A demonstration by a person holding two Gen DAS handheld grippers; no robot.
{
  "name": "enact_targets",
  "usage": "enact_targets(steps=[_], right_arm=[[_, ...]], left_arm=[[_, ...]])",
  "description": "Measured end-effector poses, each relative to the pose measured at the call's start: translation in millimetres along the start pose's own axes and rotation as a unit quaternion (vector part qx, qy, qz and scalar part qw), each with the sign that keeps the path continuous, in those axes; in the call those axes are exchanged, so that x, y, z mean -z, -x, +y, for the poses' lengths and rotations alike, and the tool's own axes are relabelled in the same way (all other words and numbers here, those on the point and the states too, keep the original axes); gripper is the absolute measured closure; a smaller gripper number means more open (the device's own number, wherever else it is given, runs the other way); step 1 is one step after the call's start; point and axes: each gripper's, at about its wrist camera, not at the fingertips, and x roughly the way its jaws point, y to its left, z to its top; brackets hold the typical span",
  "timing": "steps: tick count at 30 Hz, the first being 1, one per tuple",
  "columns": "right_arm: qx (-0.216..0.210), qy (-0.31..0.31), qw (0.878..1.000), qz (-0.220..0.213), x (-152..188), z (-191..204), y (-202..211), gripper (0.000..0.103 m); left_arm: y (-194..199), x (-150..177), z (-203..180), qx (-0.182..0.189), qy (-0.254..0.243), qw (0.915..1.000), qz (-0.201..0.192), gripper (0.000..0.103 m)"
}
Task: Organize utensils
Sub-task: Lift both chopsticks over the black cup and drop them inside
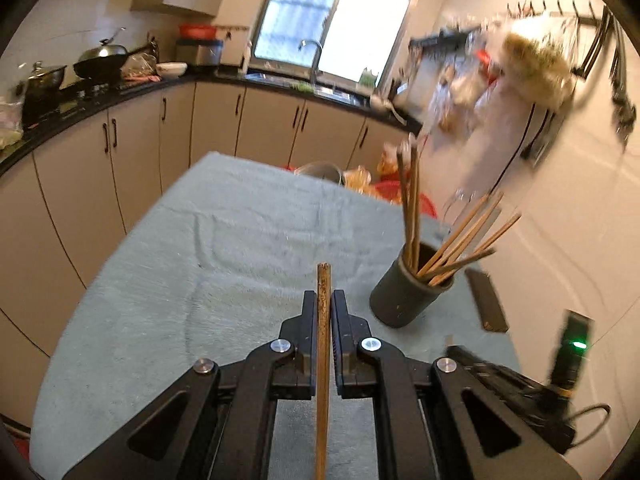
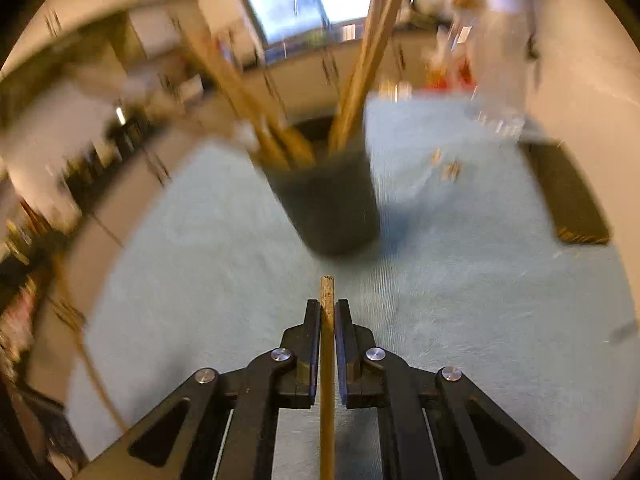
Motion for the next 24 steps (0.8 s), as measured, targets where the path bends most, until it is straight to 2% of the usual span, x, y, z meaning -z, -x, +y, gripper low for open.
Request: enact_targets(steps=[2,5,12,15,19,24], right_arm=[[0.000,0.005,0.998,-0.058,-1,3,37,0.095],[0.010,0.010,0.995,-0.102,-1,7,73,0.095],[-0.012,0.003,0.982,-0.190,-7,17,129,0.095],[-0.006,0.011,0.976,-0.217,-12,28,148,0.095],[-0.019,0.009,0.969,-0.247,-22,34,172,0.095],[-0.026,0.002,0.960,-0.278,-45,39,191,0.095]], left_arm=[[2,1,3,-0.005,0.000,0.9999,-0.014,0.096],[14,0,-2,0.002,-0.002,0.9997,-0.022,0.096],[38,-6,-23,0.012,-0.021,0.9982,-0.055,0.096],[56,-15,-32,0.017,-0.028,0.9965,-0.077,0.096],[71,-30,-41,0.018,-0.032,0.9925,-0.116,0.096],[71,-57,-54,0.021,-0.046,0.9890,-0.139,0.096]])
